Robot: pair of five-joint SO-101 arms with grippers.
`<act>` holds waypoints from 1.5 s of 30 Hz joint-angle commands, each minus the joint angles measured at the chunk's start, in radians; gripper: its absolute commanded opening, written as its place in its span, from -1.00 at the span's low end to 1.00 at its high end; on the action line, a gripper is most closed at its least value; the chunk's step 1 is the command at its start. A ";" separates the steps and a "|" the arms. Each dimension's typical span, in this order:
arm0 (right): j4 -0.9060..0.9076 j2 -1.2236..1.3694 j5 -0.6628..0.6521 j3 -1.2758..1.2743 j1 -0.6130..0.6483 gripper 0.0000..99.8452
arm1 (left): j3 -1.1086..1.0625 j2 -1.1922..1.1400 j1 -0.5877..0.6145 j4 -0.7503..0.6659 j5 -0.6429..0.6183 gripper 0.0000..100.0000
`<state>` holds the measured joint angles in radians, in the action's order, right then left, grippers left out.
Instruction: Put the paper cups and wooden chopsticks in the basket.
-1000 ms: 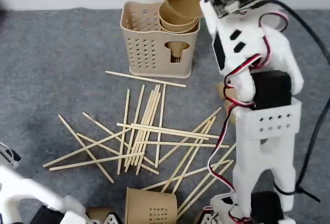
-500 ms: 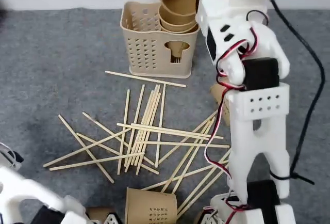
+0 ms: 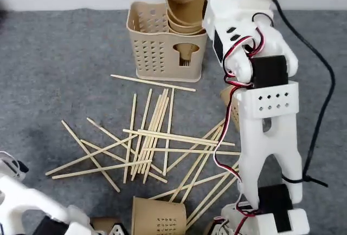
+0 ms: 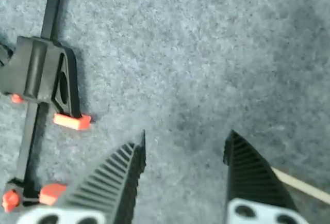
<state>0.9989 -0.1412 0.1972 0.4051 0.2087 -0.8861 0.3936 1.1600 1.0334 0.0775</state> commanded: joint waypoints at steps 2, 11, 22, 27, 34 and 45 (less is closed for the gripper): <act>0.070 0.007 -0.087 0.008 -0.012 -0.98 | -0.002 0.040 0.005 -0.014 -0.005 -0.53; 0.054 0.150 -0.095 0.183 -0.048 -0.98 | 0.002 0.040 0.005 -0.015 -0.005 -0.53; 0.240 0.268 -0.094 0.414 -0.042 -0.98 | -0.001 0.040 0.005 -0.014 -0.005 -0.53; 0.302 0.298 -0.095 0.476 -0.047 -0.98 | -0.001 0.040 0.005 -0.014 -0.005 -0.53; 0.363 0.355 -0.091 0.494 -0.047 -0.98 | -0.001 0.040 0.005 -0.012 -0.005 -0.53; 0.321 0.421 0.003 0.532 -0.039 -0.98 | -0.002 0.040 0.005 -0.012 -0.005 -0.53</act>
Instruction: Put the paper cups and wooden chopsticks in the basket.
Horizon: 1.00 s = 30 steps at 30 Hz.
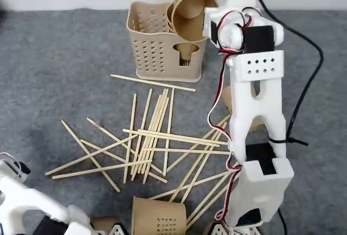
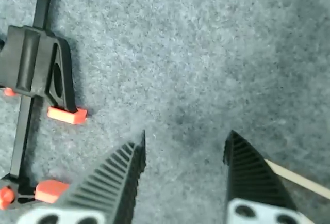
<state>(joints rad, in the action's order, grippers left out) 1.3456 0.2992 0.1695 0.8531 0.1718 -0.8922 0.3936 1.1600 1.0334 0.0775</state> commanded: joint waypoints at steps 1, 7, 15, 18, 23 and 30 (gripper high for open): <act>-0.015 -0.022 0.031 0.103 -0.002 -0.98 | 0.004 0.040 0.005 -0.012 -0.005 -0.53; 0.050 -0.022 0.031 0.178 0.016 -0.98 | -0.044 0.040 0.003 -0.014 -0.005 -0.53; 0.165 -0.022 0.034 0.238 0.022 -0.98 | -0.051 0.041 0.005 -0.014 -0.005 -0.53; 0.166 -0.013 0.035 0.238 0.021 -0.98 | -0.051 0.041 0.005 -0.014 -0.005 -0.53; 0.163 -0.010 0.035 0.233 0.027 -0.98 | -0.051 0.041 0.005 -0.014 -0.005 -0.53; 0.165 -0.010 0.032 0.233 0.024 -0.98 | -0.053 0.041 0.005 -0.014 -0.005 -0.53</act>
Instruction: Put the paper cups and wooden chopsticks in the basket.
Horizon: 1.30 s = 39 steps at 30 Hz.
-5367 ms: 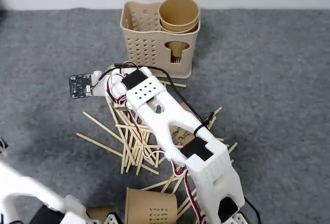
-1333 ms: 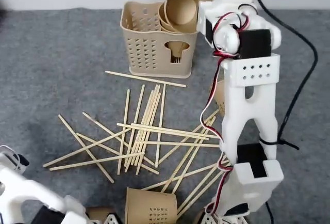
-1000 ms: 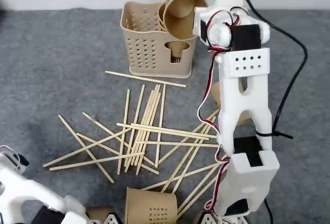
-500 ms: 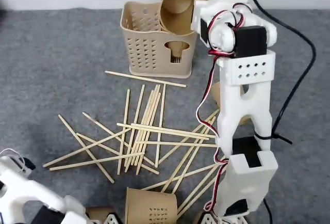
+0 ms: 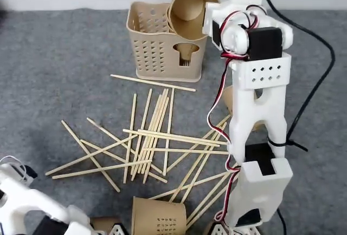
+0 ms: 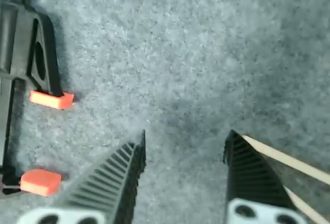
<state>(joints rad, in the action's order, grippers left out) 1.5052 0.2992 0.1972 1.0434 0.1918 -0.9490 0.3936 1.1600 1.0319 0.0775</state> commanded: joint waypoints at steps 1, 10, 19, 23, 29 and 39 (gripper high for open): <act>0.005 -0.010 0.005 0.043 0.005 -0.98 | 0.004 0.041 0.005 -0.012 -0.005 -0.53; -0.001 -0.010 0.005 0.043 0.007 -0.98 | 0.004 0.041 0.005 -0.011 -0.005 -0.53; 0.005 -0.010 0.003 0.043 0.005 -0.98 | 0.004 0.041 0.005 -0.011 -0.005 -0.53; 0.004 -0.010 0.003 0.043 0.005 -0.98 | 0.004 0.041 0.005 -0.011 -0.005 -0.53; 0.004 -0.010 -0.002 0.043 0.007 -0.98 | 0.004 0.041 0.005 -0.011 -0.005 -0.53; 0.007 -0.012 -0.098 0.043 0.008 -0.80 | 0.002 0.041 0.005 -0.011 -0.005 -0.53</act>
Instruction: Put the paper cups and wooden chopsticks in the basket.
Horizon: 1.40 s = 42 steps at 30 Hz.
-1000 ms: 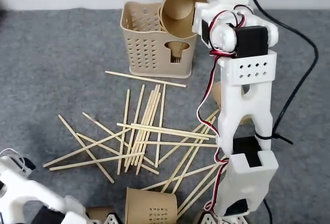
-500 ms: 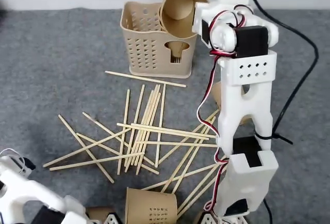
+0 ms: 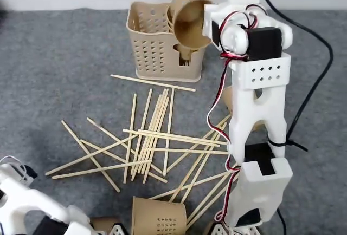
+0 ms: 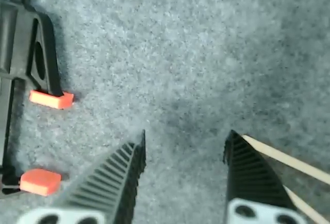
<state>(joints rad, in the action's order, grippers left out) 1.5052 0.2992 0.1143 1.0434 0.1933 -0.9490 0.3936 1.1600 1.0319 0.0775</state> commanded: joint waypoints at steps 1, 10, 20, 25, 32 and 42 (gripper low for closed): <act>0.005 -0.012 -0.015 0.043 0.007 -0.81 | 0.002 0.041 0.005 -0.011 -0.005 -0.53; -0.050 -0.012 -0.002 0.043 0.007 -0.83 | 0.001 0.041 0.005 -0.011 -0.005 -0.53; -0.160 -0.012 0.028 0.043 0.048 -0.84 | -0.044 0.041 0.005 -0.011 -0.005 -0.53; -0.160 -0.001 0.028 0.043 0.045 -0.84 | -0.042 0.041 0.005 -0.011 -0.005 -0.53; -0.232 0.035 0.029 0.049 0.012 -0.84 | -0.041 0.041 0.005 -0.011 -0.005 -0.53; -0.240 0.036 0.031 0.044 0.008 -0.84 | -0.044 0.041 0.005 -0.011 -0.005 -0.53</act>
<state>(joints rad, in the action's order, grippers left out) 1.2858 0.3452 0.1358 1.0480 0.2148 -0.9950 0.3936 1.1600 1.0319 0.0775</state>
